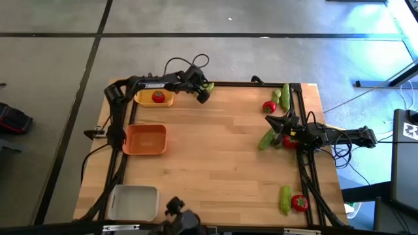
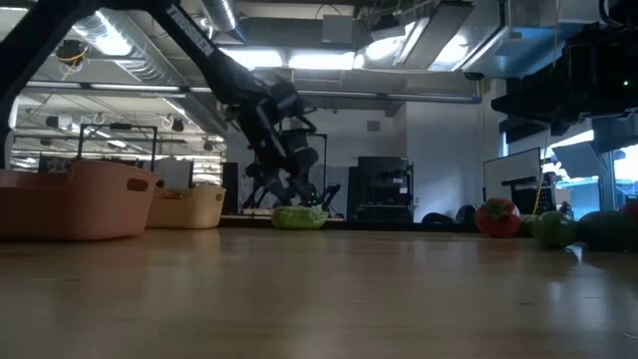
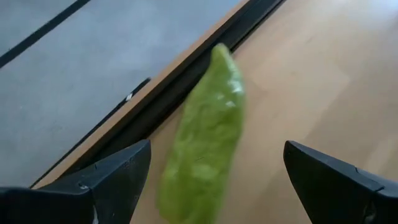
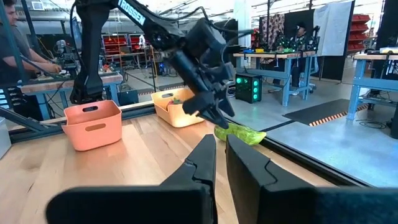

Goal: Sort produce into baskets
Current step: Put the cucumber into the orange bin

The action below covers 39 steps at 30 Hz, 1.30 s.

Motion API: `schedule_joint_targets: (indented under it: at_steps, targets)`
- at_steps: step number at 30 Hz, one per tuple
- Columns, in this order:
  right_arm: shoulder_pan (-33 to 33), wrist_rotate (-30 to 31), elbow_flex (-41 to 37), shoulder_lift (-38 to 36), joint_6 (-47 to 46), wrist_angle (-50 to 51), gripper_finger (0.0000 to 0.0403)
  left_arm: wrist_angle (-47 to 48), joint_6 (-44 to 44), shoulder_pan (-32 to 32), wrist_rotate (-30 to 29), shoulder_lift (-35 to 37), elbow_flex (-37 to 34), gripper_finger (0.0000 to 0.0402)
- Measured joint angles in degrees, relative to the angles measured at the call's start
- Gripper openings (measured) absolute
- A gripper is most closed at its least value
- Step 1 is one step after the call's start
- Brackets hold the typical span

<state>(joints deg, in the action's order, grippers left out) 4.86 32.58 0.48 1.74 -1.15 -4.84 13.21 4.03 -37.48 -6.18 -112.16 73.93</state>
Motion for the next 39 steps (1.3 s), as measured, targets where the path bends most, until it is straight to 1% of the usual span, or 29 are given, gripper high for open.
schedule_joint_targets:
  at_steps: [5,11,13,16,25,29,34,39]
  targets:
    - [-0.01,0.02,0.00,0.00,0.00,0.02,0.0035,0.06,-0.05,-0.68,-0.30,-1.88,-0.04,0.0363]
    - [0.00,0.00,-0.01,0.00,0.00,0.05,0.0035,0.09,-0.40,-0.68,-0.64,-2.55,-0.04,0.0362]
    - [0.00,0.00,-0.01,0.00,0.00,0.07,0.0035,-0.11,-0.48,-0.68,-1.07,-2.78,-0.04,0.0356]
    - [-0.01,0.00,0.00,0.00,-0.01,0.10,0.0035,0.00,-0.67,-0.72,-1.31,-2.89,-0.29,0.0329]
    - [0.00,-0.08,0.00,0.00,-0.01,0.15,0.0035,0.89,-1.19,-0.72,-1.34,-2.88,-1.40,0.0208]
    - [0.00,-0.12,0.00,0.00,-0.01,0.17,0.0035,1.16,-1.67,-0.22,-1.43,-2.70,-1.40,0.0168]
    - [-0.01,-0.17,0.01,0.00,-0.02,0.20,0.0035,2.52,-1.81,1.33,-1.32,-1.16,-1.44,0.0164]
    - [0.00,-0.20,0.01,0.00,0.00,0.22,0.0035,6.71,-1.21,3.20,-2.02,3.59,-1.44,0.0172]
